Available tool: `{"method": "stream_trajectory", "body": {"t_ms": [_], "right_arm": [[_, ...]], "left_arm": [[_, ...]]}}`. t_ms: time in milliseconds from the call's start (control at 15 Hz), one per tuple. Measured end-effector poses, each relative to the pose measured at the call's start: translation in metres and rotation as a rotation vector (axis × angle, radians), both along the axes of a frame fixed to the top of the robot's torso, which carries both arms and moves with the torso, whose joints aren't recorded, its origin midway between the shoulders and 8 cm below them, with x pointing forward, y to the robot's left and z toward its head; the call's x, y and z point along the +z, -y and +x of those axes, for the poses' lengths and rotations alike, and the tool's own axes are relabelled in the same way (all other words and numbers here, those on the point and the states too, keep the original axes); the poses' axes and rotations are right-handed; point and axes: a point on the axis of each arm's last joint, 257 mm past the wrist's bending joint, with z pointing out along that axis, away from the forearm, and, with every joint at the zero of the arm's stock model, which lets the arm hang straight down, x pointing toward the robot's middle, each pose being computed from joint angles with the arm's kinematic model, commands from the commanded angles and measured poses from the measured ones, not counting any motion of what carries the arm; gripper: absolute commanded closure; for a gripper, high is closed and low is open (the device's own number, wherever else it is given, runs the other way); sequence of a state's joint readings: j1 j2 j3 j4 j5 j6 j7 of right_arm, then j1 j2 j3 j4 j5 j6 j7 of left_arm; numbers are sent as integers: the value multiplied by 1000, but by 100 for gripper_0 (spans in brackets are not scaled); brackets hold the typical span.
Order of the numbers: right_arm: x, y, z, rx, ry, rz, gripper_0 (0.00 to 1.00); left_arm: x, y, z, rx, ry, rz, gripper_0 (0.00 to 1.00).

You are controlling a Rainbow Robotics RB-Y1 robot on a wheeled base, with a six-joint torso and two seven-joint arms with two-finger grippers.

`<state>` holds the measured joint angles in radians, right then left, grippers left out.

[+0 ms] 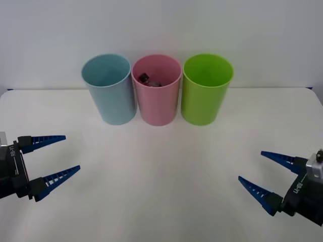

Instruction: Grasp the object on the table and drop it into the matching bin: aluminum can to the light blue bin, PET bottle to the pink bin.

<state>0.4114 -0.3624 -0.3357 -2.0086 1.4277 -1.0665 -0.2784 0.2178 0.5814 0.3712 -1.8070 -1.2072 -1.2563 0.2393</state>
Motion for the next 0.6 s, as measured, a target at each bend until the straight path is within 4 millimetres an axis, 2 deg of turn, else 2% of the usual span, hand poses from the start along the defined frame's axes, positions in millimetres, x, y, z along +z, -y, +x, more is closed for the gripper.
{"method": "stream_trajectory", "body": {"t_ms": [333,600], "right_arm": [[-22,0,-4,3,-26,-5,0],[-27,4,-5,-3,-31,-11,0]], "left_arm": [[0,0,0,0,0,0,0],[0,0,0,0,0,0,0]]}}
